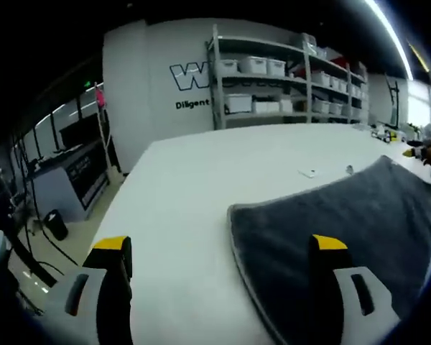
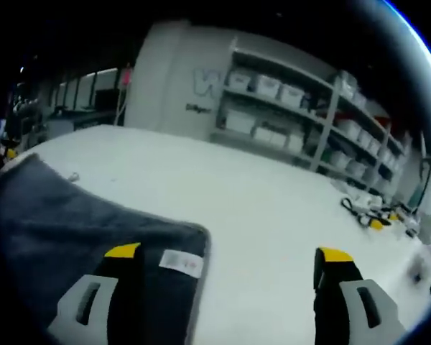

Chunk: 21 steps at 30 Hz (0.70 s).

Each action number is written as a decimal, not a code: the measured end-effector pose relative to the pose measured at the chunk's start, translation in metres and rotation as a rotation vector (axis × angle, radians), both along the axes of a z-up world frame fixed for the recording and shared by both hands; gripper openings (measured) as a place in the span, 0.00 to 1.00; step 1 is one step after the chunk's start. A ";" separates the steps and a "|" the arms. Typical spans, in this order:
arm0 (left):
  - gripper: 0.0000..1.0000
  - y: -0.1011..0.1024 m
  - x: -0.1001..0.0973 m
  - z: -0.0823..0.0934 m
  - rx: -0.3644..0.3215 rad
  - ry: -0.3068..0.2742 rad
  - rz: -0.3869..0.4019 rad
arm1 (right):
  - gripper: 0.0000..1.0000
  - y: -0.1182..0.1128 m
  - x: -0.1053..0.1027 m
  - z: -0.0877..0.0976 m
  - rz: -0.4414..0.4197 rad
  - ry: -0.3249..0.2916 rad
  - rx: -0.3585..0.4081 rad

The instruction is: Open the folded towel by lifting each exposed corner and separating the folded layers until the towel lies flat within the target outline without major curled edges

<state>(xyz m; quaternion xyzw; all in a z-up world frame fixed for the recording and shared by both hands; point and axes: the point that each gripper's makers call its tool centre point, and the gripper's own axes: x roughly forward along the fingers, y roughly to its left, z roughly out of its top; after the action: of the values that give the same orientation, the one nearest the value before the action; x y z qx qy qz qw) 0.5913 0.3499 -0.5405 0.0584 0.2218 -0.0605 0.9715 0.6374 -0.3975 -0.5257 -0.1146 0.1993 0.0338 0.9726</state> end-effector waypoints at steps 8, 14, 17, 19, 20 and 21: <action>1.00 -0.025 -0.035 0.031 -0.028 -0.087 -0.054 | 1.00 0.031 -0.052 0.014 0.039 -0.053 0.055; 1.00 -0.039 -0.068 0.057 -0.057 -0.152 -0.069 | 1.00 0.046 -0.087 0.035 0.060 -0.084 0.057; 1.00 -0.041 -0.096 0.060 -0.024 -0.158 -0.058 | 1.00 0.052 -0.106 0.044 0.073 -0.106 0.052; 1.00 -0.042 -0.113 0.057 0.037 -0.128 -0.067 | 1.00 0.057 -0.120 0.049 0.086 -0.122 0.068; 1.00 -0.044 -0.121 0.060 0.042 -0.140 -0.069 | 1.00 0.057 -0.119 0.051 0.093 -0.128 0.076; 1.00 -0.047 -0.128 0.062 0.037 -0.145 -0.072 | 1.00 0.058 -0.125 0.052 0.091 -0.129 0.083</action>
<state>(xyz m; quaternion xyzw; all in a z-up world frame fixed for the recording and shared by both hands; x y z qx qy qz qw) 0.4633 0.3027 -0.4789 0.0887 0.1498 -0.0871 0.9809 0.5125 -0.3391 -0.4741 -0.0851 0.1294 0.0788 0.9848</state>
